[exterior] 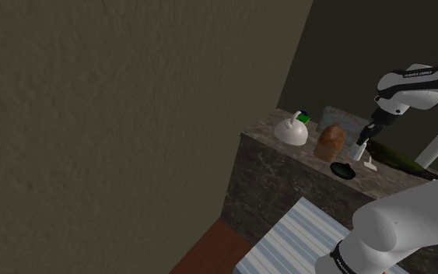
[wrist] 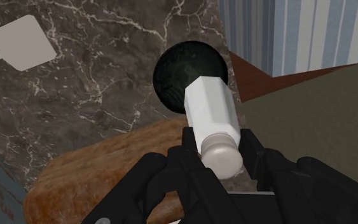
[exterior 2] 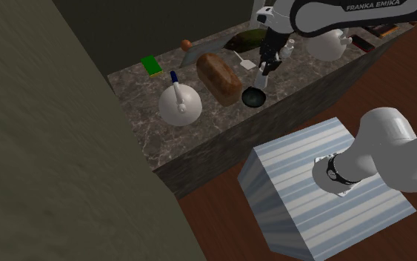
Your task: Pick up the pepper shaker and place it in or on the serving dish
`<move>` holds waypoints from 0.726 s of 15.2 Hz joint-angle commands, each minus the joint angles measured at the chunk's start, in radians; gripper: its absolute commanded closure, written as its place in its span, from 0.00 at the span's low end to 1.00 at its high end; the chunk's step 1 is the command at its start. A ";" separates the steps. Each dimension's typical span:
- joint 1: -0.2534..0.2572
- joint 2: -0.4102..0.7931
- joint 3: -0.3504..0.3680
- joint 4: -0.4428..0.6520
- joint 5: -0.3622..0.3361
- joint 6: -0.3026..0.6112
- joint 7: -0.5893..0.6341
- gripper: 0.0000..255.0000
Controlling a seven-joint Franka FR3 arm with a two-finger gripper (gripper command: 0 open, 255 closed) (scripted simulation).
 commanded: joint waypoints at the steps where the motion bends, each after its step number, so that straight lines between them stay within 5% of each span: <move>1: 0.001 0.009 -0.009 -0.020 0.002 0.028 -0.007 1.00; 11: 0.014 0.071 -0.053 -0.109 0.028 0.171 -0.041 1.00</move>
